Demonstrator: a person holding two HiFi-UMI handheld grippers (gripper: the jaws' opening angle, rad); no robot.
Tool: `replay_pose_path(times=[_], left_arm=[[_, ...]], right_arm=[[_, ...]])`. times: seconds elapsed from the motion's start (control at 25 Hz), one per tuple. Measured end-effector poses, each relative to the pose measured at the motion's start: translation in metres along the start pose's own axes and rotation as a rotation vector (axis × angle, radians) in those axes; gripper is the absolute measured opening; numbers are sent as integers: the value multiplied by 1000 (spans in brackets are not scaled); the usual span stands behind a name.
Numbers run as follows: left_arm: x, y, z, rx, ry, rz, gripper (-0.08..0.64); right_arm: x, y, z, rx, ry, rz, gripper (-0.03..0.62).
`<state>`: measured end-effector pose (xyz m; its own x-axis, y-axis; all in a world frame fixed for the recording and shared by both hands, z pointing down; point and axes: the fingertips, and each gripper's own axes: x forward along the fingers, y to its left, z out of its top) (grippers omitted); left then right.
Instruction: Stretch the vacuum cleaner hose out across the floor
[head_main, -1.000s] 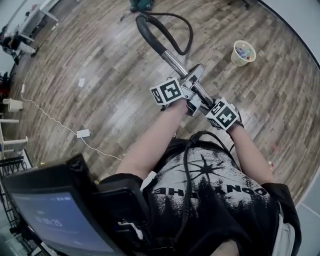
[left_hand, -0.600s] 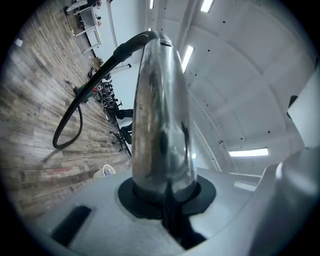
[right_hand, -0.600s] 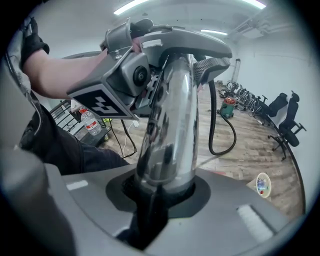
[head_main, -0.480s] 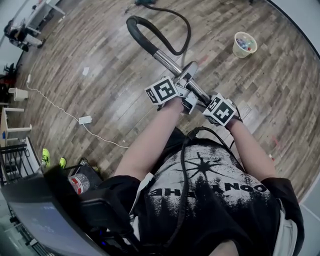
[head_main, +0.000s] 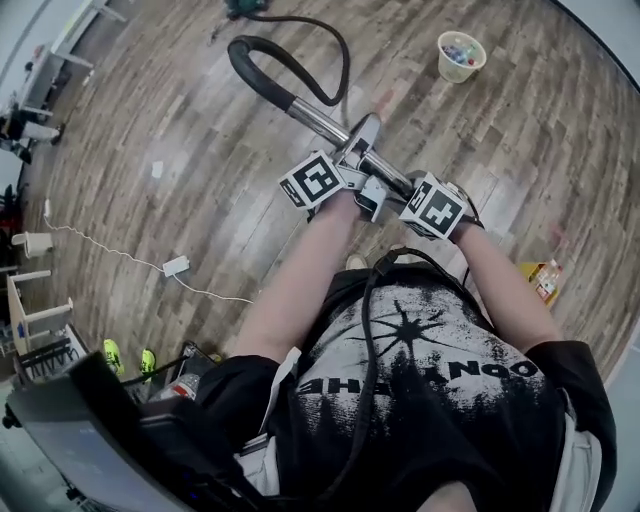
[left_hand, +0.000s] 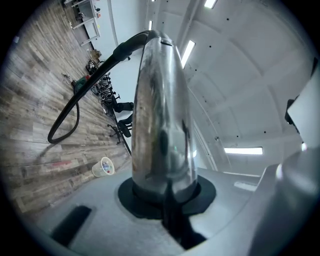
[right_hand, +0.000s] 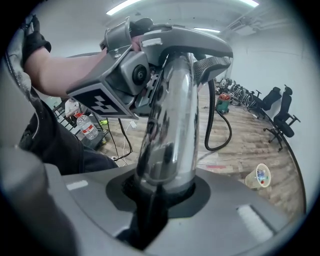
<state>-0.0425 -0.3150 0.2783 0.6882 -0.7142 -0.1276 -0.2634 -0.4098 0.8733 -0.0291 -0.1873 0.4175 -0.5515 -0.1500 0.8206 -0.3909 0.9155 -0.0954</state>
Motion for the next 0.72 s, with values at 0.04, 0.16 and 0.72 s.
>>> replay_pose_path(times=[0.04, 0.16, 0.72], left_arm=[[-2, 1, -1, -6, 9, -9, 44], [-15, 4, -3, -28, 28, -43, 44], [-63, -8, -88, -138, 140, -121, 46]], right_arm=[[2, 3, 0, 8, 4, -10, 98], [9, 13, 1, 30, 18, -47, 98], [8, 91, -64, 166, 90, -112, 97]])
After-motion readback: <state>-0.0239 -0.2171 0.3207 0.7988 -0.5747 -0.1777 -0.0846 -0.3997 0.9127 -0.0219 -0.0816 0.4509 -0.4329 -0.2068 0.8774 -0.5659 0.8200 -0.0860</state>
